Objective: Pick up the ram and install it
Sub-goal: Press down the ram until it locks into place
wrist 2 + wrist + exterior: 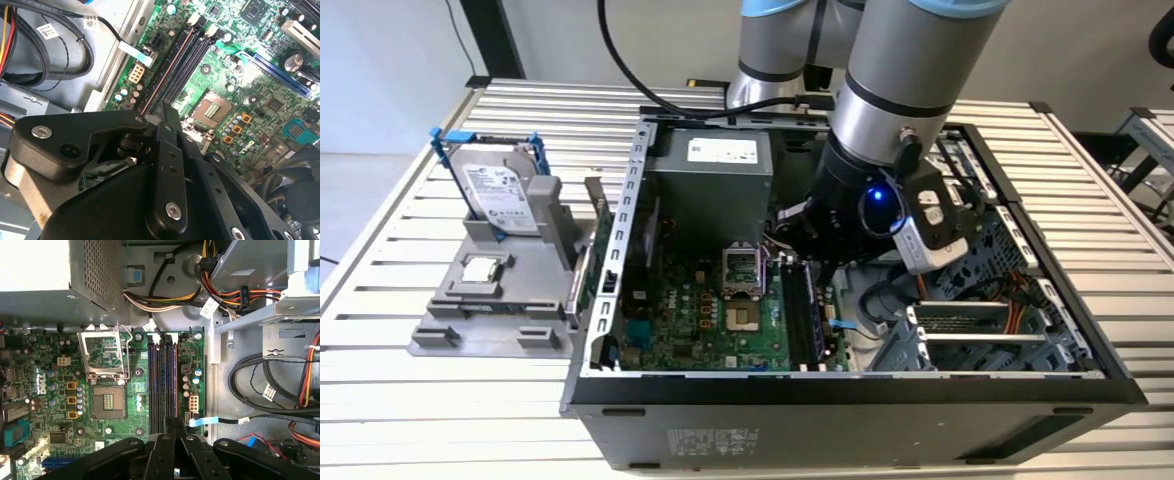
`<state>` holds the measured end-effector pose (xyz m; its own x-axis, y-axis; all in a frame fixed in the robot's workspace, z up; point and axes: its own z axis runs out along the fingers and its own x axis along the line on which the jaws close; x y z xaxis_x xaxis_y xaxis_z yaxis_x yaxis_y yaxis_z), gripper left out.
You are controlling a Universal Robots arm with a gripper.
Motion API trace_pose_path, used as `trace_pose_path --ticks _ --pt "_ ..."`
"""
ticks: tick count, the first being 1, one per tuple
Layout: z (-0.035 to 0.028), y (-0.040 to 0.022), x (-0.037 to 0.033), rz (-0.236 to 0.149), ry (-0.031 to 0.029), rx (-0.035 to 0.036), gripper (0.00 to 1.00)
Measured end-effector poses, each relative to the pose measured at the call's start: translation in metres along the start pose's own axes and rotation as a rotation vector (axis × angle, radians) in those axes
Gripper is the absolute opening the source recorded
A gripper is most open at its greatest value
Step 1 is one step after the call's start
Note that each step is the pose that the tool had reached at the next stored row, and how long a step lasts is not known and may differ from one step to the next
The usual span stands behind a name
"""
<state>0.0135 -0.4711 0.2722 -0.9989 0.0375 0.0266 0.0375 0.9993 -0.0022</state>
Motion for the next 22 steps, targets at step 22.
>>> trace_pose_path --ticks 22 --pt "0.0005 0.0001 0.0 -0.309 -0.0007 0.0083 0.0"
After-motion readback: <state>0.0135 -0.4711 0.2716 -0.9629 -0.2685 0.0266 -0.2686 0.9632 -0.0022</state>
